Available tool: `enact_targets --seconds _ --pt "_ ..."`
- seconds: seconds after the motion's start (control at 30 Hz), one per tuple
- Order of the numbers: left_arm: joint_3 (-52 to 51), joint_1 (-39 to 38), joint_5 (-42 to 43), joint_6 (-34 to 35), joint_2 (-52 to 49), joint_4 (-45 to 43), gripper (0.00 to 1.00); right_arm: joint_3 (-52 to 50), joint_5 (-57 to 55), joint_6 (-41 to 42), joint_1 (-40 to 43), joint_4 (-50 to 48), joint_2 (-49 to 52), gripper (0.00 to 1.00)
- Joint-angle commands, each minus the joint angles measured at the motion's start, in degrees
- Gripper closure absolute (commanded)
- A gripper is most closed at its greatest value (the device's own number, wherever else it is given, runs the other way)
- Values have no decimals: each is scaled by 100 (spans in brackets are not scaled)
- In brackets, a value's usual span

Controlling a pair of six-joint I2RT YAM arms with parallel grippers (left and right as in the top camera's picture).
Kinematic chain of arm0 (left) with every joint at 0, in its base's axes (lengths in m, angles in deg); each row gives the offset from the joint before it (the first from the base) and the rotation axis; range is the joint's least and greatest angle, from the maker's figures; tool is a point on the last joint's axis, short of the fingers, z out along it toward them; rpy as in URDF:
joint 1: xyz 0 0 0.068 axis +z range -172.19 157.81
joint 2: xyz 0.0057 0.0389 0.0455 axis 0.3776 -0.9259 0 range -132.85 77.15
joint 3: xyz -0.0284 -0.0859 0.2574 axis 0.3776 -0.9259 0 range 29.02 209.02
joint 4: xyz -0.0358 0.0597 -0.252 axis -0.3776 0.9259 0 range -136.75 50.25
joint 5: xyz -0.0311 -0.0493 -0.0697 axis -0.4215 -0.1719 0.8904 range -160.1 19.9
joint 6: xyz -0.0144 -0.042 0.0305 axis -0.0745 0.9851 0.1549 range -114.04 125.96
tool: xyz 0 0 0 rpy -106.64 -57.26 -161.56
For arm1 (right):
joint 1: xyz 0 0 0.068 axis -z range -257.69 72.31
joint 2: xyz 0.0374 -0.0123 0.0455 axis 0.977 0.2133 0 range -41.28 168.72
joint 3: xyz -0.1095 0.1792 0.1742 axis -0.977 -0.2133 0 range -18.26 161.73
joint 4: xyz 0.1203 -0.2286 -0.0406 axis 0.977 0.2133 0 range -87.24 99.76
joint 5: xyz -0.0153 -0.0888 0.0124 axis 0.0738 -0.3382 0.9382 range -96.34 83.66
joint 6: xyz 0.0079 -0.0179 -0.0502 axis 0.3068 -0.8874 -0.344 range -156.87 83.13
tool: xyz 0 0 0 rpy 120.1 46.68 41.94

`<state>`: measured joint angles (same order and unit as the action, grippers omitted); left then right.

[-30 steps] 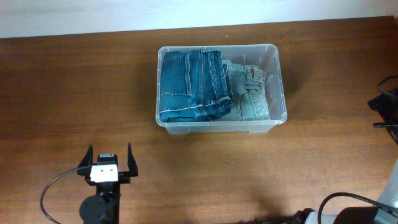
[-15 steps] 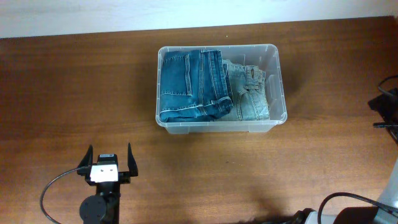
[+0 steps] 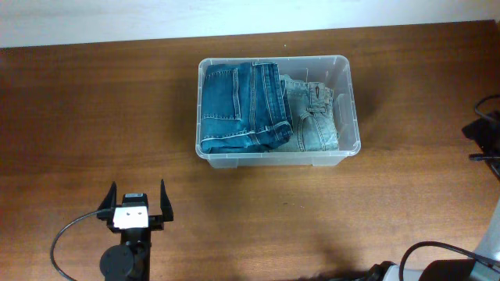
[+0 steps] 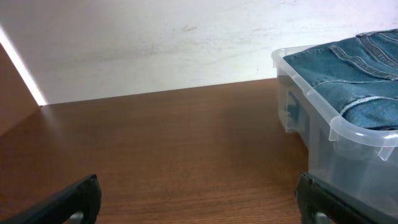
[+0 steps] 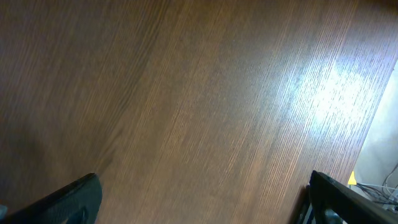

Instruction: Pack container

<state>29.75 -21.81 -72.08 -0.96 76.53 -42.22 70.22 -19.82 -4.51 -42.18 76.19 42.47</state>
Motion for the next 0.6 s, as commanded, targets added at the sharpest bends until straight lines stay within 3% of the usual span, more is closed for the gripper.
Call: enact_targets --seconds 0.0,0.17,0.3,0.43,0.57 --pt "-22 -24 -42 -92 33 9 1 -20 -2 -79 11 33 -310 2" --pt "-22 -24 -39 -92 33 9 1 -31 232 -46 -407 -111 -1198 2" --pt "-22 -24 -42 -92 33 9 1 -407 232 -37 -1224 -988 -2068 2" --pt "-22 -24 -42 -92 33 9 1 -1784 186 -59 -2162 -2623 -3477 2" --pt "-22 -24 -42 -92 33 9 1 -3211 166 -55 -2404 -3348 -4627 2"
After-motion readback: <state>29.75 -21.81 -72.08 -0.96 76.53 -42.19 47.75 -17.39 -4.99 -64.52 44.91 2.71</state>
